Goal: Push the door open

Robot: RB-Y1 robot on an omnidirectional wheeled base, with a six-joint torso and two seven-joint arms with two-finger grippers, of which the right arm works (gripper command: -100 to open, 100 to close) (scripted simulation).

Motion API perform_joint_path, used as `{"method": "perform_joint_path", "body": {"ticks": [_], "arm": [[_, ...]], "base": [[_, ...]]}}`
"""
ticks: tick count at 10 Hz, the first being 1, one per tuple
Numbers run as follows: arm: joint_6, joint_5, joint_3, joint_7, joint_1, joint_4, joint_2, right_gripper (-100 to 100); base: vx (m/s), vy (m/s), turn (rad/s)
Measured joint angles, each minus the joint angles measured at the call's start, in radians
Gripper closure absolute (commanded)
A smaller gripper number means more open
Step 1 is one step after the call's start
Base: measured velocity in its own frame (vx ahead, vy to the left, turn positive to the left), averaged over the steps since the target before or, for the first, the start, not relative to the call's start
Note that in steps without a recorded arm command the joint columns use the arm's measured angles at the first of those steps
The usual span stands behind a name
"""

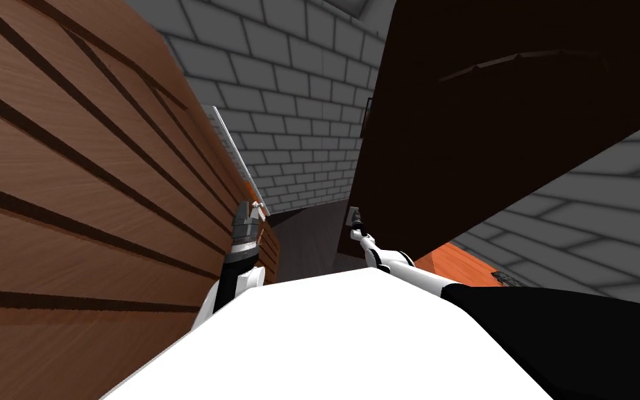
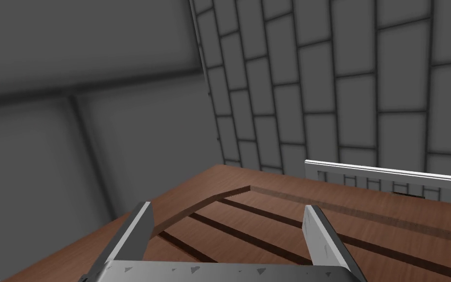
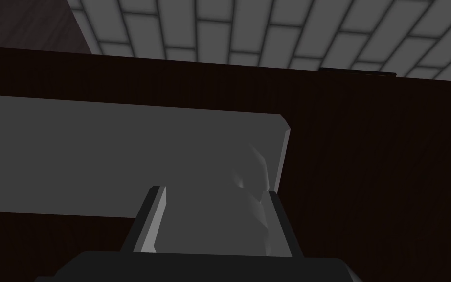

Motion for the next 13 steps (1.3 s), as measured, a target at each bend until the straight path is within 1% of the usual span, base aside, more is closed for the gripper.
{"method": "perform_joint_path", "body": {"ticks": [2, 3, 4, 5, 7, 8, 9, 10, 11, 12, 13], "arm": [[-0.001, -0.007, -0.015, 0.007, 0.003, 0.0, -0.004, 100], [0.002, -0.01, -0.022, 0.011, 0.013, -0.016, -0.006, 100], [0.01, -0.014, -0.031, 0.014, 0.016, -0.025, -0.012, 100], [0.013, -0.018, -0.038, 0.015, 0.017, -0.025, -0.019, 100], [-0.023, -0.025, -0.052, 0.014, 0.002, 0.03, -0.037, 100], [-0.027, -0.028, -0.058, 0.016, 0.0, 0.035, -0.041, 100], [-0.015, -0.03, -0.063, 0.022, 0.008, 0.009, -0.039, 100], [-0.018, -0.033, -0.069, 0.021, 0.006, 0.026, -0.048, 100], [-0.034, -0.036, -0.077, 0.021, -0.006, 0.066, -0.057, 100], [-0.027, -0.039, -0.084, 0.026, 0.003, 0.052, -0.057, 100], [-0.028, -0.041, -0.087, 0.028, 0.002, 0.048, -0.059, 100]], "base": [[0.21, 0.013, -0.045], [0.193, 0.029, -0.039], [0.201, 0.014, -0.049], [0.192, 0.022, -0.059], [0.159, 0.031, -0.037], [0.057, 0.01, -0.019], [0.12, 0.025, -0.029], [0.206, 0.063, -0.066], [0.146, 0.03, -0.065], [0.044, -0.011, -0.011], [-0.011, -0.02, 0.025]]}}
